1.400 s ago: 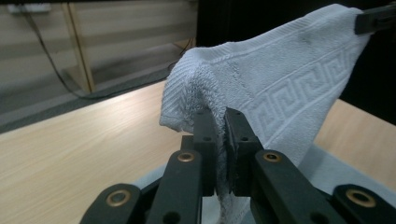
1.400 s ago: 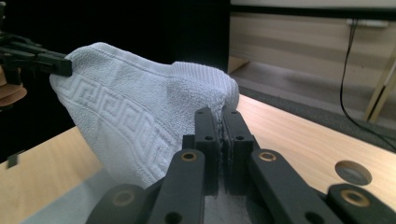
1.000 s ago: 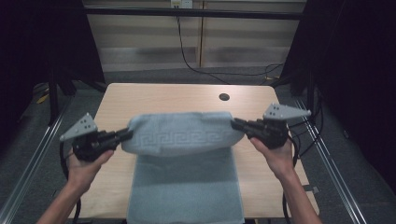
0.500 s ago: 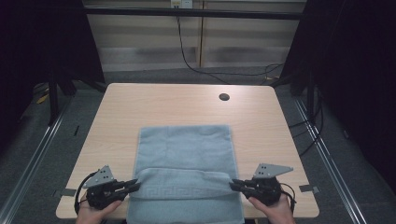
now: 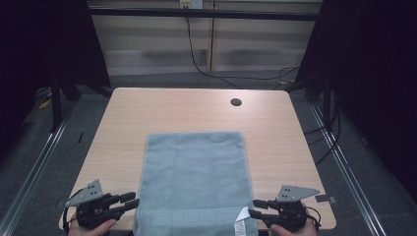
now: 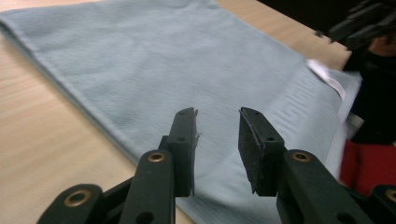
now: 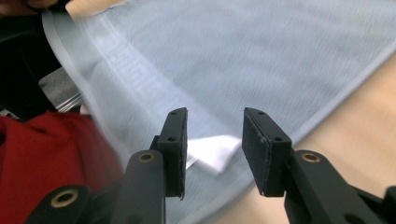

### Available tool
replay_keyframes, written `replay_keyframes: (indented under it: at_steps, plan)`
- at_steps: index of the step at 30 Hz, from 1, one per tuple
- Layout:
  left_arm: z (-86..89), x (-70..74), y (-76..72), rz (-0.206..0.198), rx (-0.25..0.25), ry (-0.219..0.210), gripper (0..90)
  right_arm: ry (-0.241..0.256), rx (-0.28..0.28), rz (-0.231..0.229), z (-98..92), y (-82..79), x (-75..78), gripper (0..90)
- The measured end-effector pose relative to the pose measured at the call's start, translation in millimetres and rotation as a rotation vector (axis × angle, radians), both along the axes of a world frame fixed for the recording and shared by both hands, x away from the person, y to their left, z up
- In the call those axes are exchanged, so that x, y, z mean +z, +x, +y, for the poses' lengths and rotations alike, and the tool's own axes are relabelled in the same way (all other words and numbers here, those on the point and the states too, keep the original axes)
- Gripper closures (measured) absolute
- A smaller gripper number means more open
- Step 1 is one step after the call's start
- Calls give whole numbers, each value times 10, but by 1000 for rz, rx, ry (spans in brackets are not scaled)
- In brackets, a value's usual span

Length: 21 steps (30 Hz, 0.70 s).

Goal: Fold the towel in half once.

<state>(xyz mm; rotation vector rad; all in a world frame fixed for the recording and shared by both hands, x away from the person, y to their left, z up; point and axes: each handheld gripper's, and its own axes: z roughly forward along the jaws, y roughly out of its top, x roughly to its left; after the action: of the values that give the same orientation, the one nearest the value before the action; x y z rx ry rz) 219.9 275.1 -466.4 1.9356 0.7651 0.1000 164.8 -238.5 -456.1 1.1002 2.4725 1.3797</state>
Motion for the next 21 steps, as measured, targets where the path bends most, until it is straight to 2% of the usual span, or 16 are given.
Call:
replay_keyframes:
  at_steps: [1,3,4,6,8,9,11,12,15,17,19,21]
  plan:
    - [-30,-18,70,-4,24,13,654,4,-2,-9,6,62,13,614]
    - [-99,-49,218,41,26,13,634,12,-5,-13,25,216,5,608]
    - [-156,-67,310,27,28,36,627,10,-11,-8,39,276,-6,600]
    - [-247,-89,471,59,25,61,598,-7,-7,-3,87,472,-51,585]
    - [-321,-104,596,57,26,86,581,-26,-9,6,134,633,-83,580]
    - [-372,-121,702,78,16,99,578,-37,-6,5,151,690,-91,580]
    - [-439,-152,854,64,30,127,566,-66,-20,5,185,858,-108,580]
    - [-468,-171,931,69,36,139,566,-72,-33,3,193,933,-116,580]
    - [-528,-196,1127,90,58,147,554,-79,-59,7,215,1158,-131,572]
    - [-548,-192,1223,85,69,150,539,-74,-65,20,236,1309,-135,568]
    - [-559,-202,1317,89,84,170,522,-89,-87,19,276,1451,-143,565]
    - [-552,-255,1390,97,114,160,526,-100,-90,25,327,1580,-172,553]
